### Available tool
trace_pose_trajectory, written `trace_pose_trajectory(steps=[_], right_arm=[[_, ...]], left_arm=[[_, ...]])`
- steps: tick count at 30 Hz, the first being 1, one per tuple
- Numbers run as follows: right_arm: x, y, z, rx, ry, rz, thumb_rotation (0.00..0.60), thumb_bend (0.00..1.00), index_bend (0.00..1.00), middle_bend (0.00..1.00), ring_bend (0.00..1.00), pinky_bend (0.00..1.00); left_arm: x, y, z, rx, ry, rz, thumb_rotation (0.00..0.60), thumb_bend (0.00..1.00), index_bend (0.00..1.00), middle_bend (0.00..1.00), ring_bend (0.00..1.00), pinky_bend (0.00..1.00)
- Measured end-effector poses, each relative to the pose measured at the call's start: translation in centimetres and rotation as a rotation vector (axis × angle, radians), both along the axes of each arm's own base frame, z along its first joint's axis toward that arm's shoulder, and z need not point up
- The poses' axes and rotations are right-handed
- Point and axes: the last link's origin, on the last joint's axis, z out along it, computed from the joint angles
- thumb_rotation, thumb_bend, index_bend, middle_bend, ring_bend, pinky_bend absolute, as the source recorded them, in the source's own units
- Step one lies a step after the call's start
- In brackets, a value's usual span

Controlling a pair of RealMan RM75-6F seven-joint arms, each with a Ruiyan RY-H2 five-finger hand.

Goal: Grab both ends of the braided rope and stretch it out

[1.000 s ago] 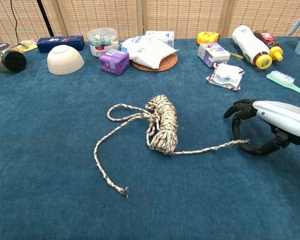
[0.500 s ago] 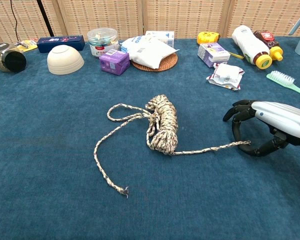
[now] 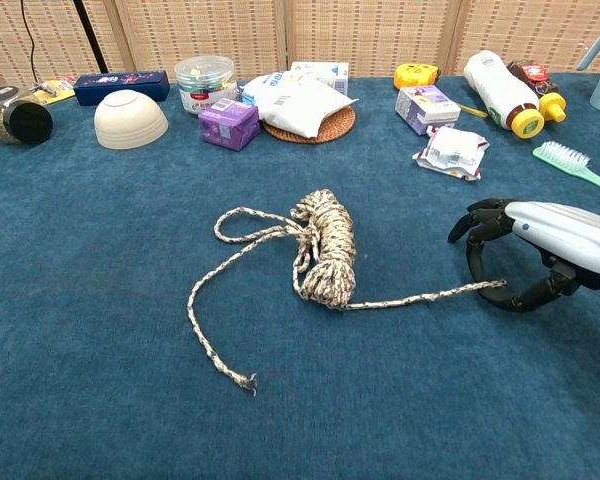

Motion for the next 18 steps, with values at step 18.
trace_pose_trajectory(steps=[18], right_arm=[[0.19, 0.01, 0.32, 0.012, 0.014, 0.008, 0.6, 0.41, 0.58, 0.24, 0.08, 0.0]], left_arm=[[0.01, -0.12, -0.05, -0.001, -0.001, 0.0, 0.6, 0.21, 0.32, 0.06, 0.0, 0.0]])
